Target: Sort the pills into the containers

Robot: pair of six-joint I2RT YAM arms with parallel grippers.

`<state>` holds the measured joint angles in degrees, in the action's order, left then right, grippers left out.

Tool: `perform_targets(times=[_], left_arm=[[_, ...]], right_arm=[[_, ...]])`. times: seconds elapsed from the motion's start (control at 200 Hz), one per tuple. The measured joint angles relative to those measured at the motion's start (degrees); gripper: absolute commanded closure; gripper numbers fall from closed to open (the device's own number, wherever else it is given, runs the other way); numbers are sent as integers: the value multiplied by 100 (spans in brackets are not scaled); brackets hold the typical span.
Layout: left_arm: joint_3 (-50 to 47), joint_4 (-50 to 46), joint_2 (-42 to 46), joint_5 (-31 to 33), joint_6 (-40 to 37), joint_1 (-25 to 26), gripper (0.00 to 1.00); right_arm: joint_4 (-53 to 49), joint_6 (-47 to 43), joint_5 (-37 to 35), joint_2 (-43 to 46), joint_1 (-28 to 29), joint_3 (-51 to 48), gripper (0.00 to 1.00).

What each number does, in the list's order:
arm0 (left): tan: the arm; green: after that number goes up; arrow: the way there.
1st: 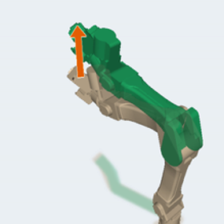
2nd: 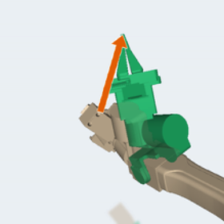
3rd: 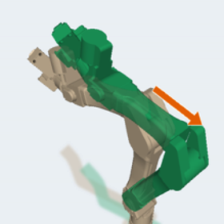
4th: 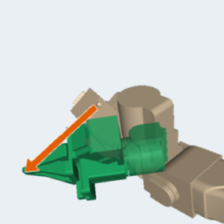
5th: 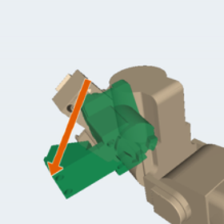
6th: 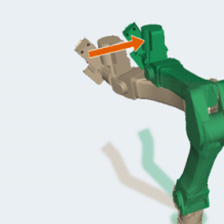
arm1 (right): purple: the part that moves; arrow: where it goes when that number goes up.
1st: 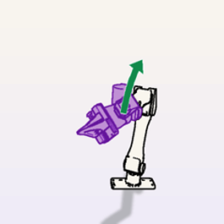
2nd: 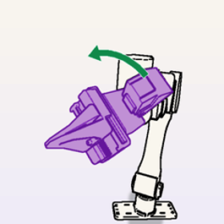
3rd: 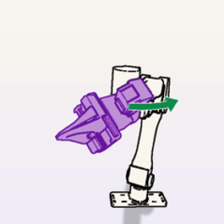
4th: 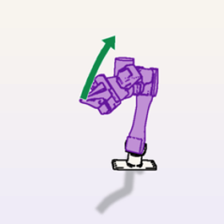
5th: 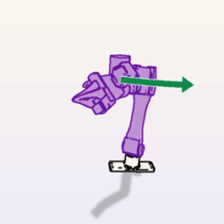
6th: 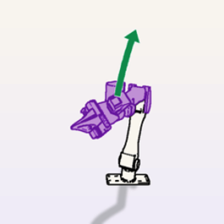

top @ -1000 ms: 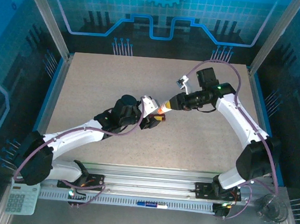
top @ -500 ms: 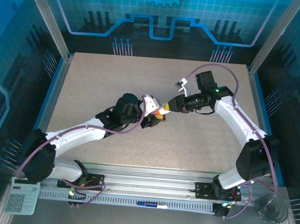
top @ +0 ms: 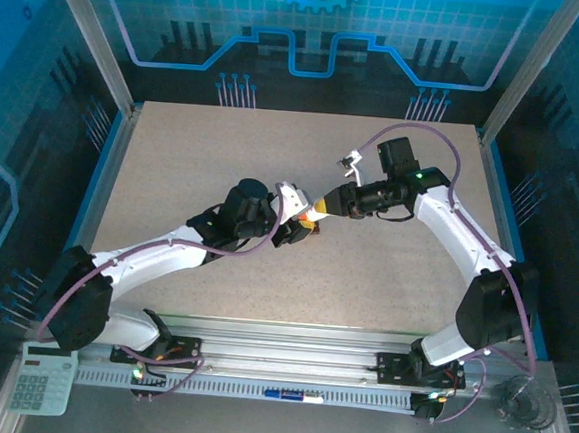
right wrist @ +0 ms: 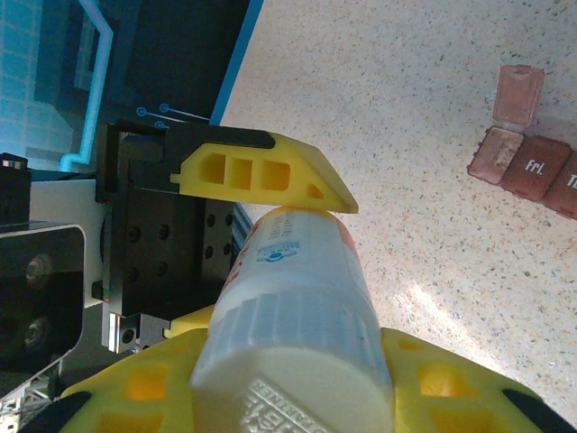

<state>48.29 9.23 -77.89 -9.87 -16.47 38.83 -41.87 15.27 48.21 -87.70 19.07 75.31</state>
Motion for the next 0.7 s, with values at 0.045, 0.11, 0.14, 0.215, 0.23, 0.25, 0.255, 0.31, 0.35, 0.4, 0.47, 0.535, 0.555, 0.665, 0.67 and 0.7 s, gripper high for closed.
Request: perform_targets(times=[0.045,0.11,0.14,0.215,0.23,0.25,0.255,0.31,0.35,0.4,0.47,0.535,0.555,0.665,0.67,0.7], left_arm=[[0,-9,0,-11,0,-4,52],[0,-28,0,-11,0,-4,52],[0,-39,0,-11,0,-4,51],[0,-61,0,-11,2,-4,48],[0,-66,0,-11,0,-4,48],[2,-72,0,-11,2,-7,48],[2,-74,0,-11,2,-9,47],[13,-92,-2,-11,4,-11,46],[22,-98,-2,-9,7,-11,45],[37,-96,-7,-9,7,-11,43],[55,-96,-11,-11,20,-9,42],[57,-96,-11,-11,26,-11,43],[57,-96,-13,-11,26,-11,44],[59,-103,-13,-13,48,-11,51],[59,-105,-13,-13,46,-11,51],[59,-120,-13,-20,31,-11,53]], right_arm=[[0,17,-2,0,2,-2,72],[28,35,-4,2,7,-26,72],[39,37,-2,4,11,-39,72],[46,39,-13,4,26,-48,72],[46,39,-15,4,31,-48,72],[48,39,-22,4,37,-48,72],[48,39,-22,4,37,-48,72],[57,39,-26,4,42,-48,72],[61,39,-20,4,46,-48,72],[81,39,-9,4,70,-48,72],[109,39,11,4,125,-48,72],[142,39,28,4,155,-48,72],[144,39,31,4,155,-48,72],[164,42,28,7,155,-48,72],[164,39,26,7,155,-48,72],[166,42,26,9,155,-48,72]])
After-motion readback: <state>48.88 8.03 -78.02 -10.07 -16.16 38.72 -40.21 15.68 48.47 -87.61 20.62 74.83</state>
